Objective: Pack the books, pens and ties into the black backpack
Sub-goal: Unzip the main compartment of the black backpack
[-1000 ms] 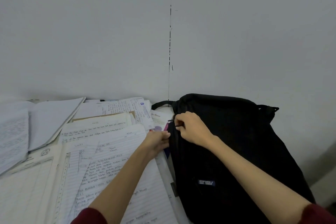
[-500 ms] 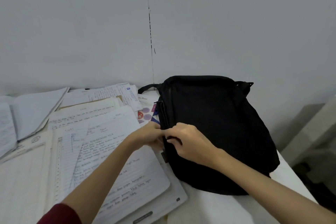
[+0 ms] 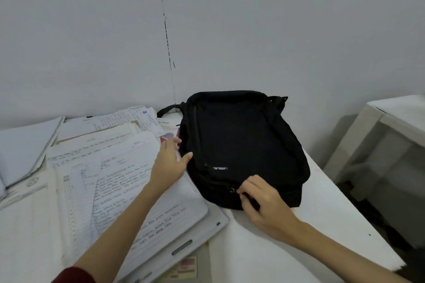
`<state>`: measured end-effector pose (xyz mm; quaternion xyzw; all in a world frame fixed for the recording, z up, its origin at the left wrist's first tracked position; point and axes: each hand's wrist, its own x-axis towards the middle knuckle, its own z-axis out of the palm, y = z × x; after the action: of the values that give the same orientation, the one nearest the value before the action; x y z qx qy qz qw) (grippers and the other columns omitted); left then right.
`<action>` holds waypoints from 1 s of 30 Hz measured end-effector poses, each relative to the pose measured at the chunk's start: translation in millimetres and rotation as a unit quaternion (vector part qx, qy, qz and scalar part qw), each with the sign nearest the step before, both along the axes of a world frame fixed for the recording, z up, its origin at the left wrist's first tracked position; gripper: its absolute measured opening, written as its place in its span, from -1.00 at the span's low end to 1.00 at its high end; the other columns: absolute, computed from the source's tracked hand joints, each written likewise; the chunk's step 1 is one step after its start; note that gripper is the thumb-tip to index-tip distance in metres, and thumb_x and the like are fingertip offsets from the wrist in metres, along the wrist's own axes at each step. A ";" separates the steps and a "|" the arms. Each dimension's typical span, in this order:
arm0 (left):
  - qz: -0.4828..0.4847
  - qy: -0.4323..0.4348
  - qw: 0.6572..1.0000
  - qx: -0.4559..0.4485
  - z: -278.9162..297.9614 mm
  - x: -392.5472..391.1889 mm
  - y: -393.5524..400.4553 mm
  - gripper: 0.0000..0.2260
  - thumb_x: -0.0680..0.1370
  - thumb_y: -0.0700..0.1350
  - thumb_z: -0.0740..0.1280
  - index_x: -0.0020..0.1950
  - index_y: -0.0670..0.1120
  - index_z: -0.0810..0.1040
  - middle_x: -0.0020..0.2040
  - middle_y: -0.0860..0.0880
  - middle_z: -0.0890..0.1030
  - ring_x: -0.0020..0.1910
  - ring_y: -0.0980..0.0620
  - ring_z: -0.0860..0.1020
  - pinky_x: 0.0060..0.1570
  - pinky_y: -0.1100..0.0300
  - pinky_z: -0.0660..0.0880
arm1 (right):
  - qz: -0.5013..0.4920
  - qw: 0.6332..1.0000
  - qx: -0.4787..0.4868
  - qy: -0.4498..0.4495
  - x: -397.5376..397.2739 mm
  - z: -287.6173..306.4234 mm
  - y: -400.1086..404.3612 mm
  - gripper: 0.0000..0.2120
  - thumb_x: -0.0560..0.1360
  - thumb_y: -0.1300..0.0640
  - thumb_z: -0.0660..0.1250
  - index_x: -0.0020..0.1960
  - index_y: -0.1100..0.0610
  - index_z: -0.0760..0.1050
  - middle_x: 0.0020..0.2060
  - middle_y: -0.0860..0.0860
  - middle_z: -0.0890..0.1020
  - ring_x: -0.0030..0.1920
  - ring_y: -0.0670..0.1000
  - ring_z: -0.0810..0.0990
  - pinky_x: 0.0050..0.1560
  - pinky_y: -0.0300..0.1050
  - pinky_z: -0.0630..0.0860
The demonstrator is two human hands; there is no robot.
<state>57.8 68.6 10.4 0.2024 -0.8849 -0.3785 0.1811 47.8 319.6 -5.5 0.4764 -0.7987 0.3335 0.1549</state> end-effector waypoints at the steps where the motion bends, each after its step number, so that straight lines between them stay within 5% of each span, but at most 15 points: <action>1: -0.065 0.045 0.995 -0.068 1.8 6.7 8.6 -0.71 0.52 -0.07 0.36 0.22 -0.03 0.45 0.09 0.07 0.47 0.04 0.12 0.43 0.06 0.23 0.38 | -0.019 0.999 -0.016 -0.046 5.7 -2.1 -3.1 -0.95 0.42 0.29 0.27 -0.18 0.17 0.43 -0.26 -0.11 0.42 -0.24 -0.13 0.39 -0.26 -0.24 0.41; 4: -0.275 0.044 0.947 -0.162 8.2 21.0 36.9 -0.74 0.57 -0.22 0.26 0.22 -0.01 0.56 0.18 0.18 0.49 0.17 0.33 0.34 0.28 0.36 0.21 | -0.072 0.988 -0.050 -0.129 15.3 -4.6 -14.7 -0.84 0.37 0.32 0.36 -0.22 0.14 0.41 -0.37 -0.22 0.39 -0.33 -0.19 0.43 -0.32 -0.40 0.34; 6: -0.317 0.018 0.942 -0.113 4.0 27.3 44.1 -0.76 0.59 -0.20 0.23 0.17 0.00 0.61 0.11 0.23 0.54 0.10 0.43 0.40 0.21 0.47 0.24 | -0.103 0.974 -0.069 -0.190 21.4 -2.8 -16.2 -0.78 0.37 0.37 0.40 -0.25 0.11 0.42 -0.42 -0.20 0.43 -0.38 -0.17 0.46 -0.35 -0.42 0.33; 11: -0.274 0.081 0.942 -0.177 -4.6 31.6 46.7 -0.92 0.47 -0.17 0.42 -0.08 -0.11 0.68 -0.15 0.04 0.66 -0.15 0.11 0.60 -0.03 0.15 0.51 | -0.168 0.949 -0.093 -0.248 26.1 9.5 -4.4 -0.66 0.31 0.47 0.34 -0.38 0.07 0.36 -0.49 -0.08 0.45 -0.43 -0.13 0.43 -0.41 -0.37 0.29; 13: -0.248 0.094 0.945 -0.192 1.4 31.8 45.9 -0.94 0.46 -0.20 0.42 -0.12 -0.14 0.69 -0.20 0.01 0.66 -0.20 0.04 0.61 -0.07 0.18 0.49 | -0.209 0.939 -0.103 -0.253 19.2 14.5 16.0 -0.71 0.30 0.48 0.31 -0.37 0.13 0.37 -0.50 -0.04 0.44 -0.45 -0.12 0.39 -0.42 -0.33 0.27; 16: -0.221 0.072 0.951 -0.206 15.1 30.2 40.8 -0.93 0.47 -0.15 0.42 -0.10 -0.10 0.68 -0.17 0.06 0.65 -0.14 0.04 0.60 0.03 0.18 0.44 | -0.314 0.909 -0.122 -0.244 0.1 21.5 63.6 -0.75 0.30 0.47 0.33 -0.31 0.13 0.43 -0.48 -0.01 0.46 -0.45 -0.09 0.36 -0.39 -0.34 0.30; 18: -0.233 -0.034 0.941 -0.243 26.5 26.9 43.3 -0.91 0.50 -0.08 0.38 -0.04 -0.01 0.65 -0.09 0.11 0.62 -0.04 0.07 0.57 0.19 0.10 0.37 | -0.355 0.895 -0.106 -0.248 -9.7 26.6 90.3 -0.78 0.33 0.43 0.39 -0.30 0.14 0.49 -0.45 -0.01 0.51 -0.42 -0.09 0.43 -0.37 -0.44 0.34; 21: -0.291 -0.151 0.907 -0.265 41.8 16.5 66.2 -0.80 0.52 0.03 0.33 0.13 0.08 0.56 0.10 0.12 0.58 0.13 0.10 0.51 0.30 0.10 0.29 | -0.340 0.898 -0.045 -0.277 -20.3 30.6 103.7 -0.82 0.36 0.37 0.43 -0.29 0.12 0.54 -0.40 -0.01 0.58 -0.36 -0.07 0.52 -0.31 -0.43 0.40; 24: -0.352 -0.102 0.916 -0.162 47.2 -3.9 113.2 -0.59 0.51 0.13 0.33 0.32 0.05 0.46 0.24 0.09 0.51 0.21 0.09 0.48 0.28 0.06 0.38 | -0.315 0.900 -0.030 -0.300 -29.1 33.7 104.7 -0.80 0.38 0.33 0.41 -0.29 0.06 0.52 -0.40 0.05 0.65 -0.29 0.06 0.62 -0.15 -0.09 0.55; 26: -0.366 -0.085 0.914 -0.149 43.5 -22.2 148.0 -0.53 0.51 0.15 0.32 0.37 0.02 0.42 0.25 0.06 0.51 0.22 0.08 0.48 0.25 0.07 0.42 | -0.301 0.902 -0.022 -0.309 -36.4 36.1 106.0 -0.86 0.43 0.30 0.40 -0.25 0.11 0.54 -0.40 0.07 0.66 -0.32 0.03 0.64 -0.13 -0.06 0.57; 30: -0.366 -0.083 0.915 -0.146 37.0 -54.0 178.2 -0.80 0.55 -0.08 0.33 0.14 -0.06 0.61 0.06 -0.03 0.63 0.02 0.04 0.57 0.08 0.09 0.52 | -0.285 0.912 0.030 -0.294 -61.4 40.1 114.3 -0.85 0.48 0.24 0.38 -0.20 0.02 0.56 -0.32 0.06 0.62 -0.33 0.01 0.55 -0.13 -0.09 0.54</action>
<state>3.9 246.7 47.4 -0.1334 -0.9543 -0.2668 -0.0167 -13.6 433.9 34.6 0.1133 -0.9194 0.3764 -0.0130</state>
